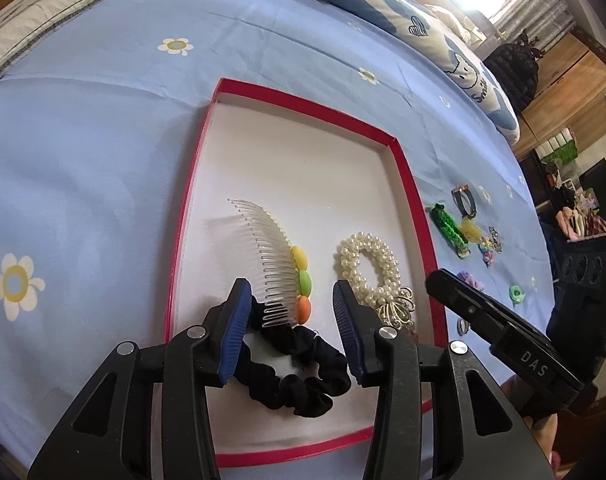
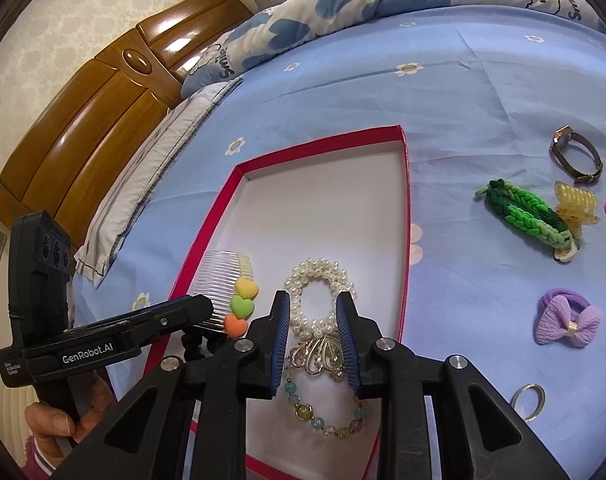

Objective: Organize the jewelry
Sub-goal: 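Return both tools to the jewelry and grasp the green braided hair tie with left tool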

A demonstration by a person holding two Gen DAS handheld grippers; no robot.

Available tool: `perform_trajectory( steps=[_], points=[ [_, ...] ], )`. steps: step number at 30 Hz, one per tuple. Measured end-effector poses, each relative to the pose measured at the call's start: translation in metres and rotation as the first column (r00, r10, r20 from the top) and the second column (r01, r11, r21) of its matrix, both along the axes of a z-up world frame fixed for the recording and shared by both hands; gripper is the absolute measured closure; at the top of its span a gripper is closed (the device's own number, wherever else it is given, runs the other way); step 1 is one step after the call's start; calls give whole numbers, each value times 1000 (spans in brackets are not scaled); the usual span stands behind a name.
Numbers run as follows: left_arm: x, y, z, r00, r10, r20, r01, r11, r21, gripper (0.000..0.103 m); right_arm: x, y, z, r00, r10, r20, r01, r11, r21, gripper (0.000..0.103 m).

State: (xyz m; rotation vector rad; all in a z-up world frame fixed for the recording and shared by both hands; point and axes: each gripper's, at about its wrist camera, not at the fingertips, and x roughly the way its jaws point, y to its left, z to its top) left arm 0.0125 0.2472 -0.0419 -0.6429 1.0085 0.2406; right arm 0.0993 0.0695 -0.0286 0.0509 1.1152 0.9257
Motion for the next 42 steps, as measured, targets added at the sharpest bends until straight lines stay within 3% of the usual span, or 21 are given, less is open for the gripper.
perform_trajectory(
  steps=[9, 14, 28, 42],
  points=[
    [3, -14, 24, 998, -20, 54, 19, 1000, 10, 62, 4, -43, 13, 997, -71, 4, 71, 997, 36, 69],
    [20, -39, 31, 995, -82, 66, 81, 997, 14, 62, 12, -79, 16, 990, -138, 11, 138, 990, 37, 64],
    [75, -108, 35, 969, -243, 53, 240, 969, 55, 57, 46, -167, 12, 945, -327, 18, 327, 945, 17, 63],
    [126, -141, 30, 940, -339, 21, 337, 938, 78, 57, 76, -190, 2, 929, -368, 28, 369, 929, -17, 61]
  ],
)
